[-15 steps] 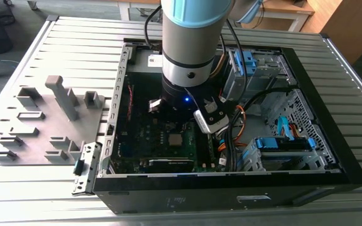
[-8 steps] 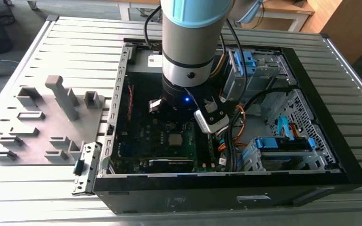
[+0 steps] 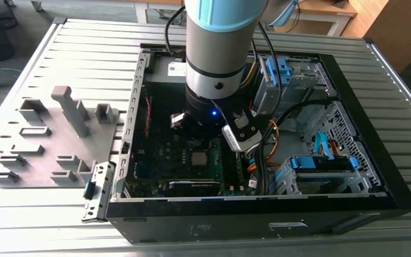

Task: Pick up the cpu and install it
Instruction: 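Close the cpu cover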

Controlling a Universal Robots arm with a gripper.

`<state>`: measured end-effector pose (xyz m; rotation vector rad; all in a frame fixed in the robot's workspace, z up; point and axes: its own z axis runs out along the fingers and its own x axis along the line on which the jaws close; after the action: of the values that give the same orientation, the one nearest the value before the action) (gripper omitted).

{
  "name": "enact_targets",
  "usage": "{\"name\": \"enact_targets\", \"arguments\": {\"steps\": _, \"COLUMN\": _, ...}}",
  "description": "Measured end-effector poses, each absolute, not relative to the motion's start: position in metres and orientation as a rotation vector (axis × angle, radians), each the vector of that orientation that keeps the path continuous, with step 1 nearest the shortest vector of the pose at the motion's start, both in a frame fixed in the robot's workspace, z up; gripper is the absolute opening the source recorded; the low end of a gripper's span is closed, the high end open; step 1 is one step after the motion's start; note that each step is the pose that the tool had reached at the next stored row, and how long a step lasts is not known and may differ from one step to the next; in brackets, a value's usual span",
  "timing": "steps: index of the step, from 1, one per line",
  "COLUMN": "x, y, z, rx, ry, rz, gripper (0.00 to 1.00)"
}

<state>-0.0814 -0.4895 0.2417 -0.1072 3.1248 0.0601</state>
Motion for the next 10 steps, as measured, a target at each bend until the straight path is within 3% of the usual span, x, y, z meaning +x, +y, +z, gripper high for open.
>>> {"name": "enact_targets", "arguments": {"steps": 10, "x": -0.0807, "y": -0.4895, "z": 0.2399, "rx": -0.337, "ry": 3.111, "rz": 0.062, "gripper": 0.11}}
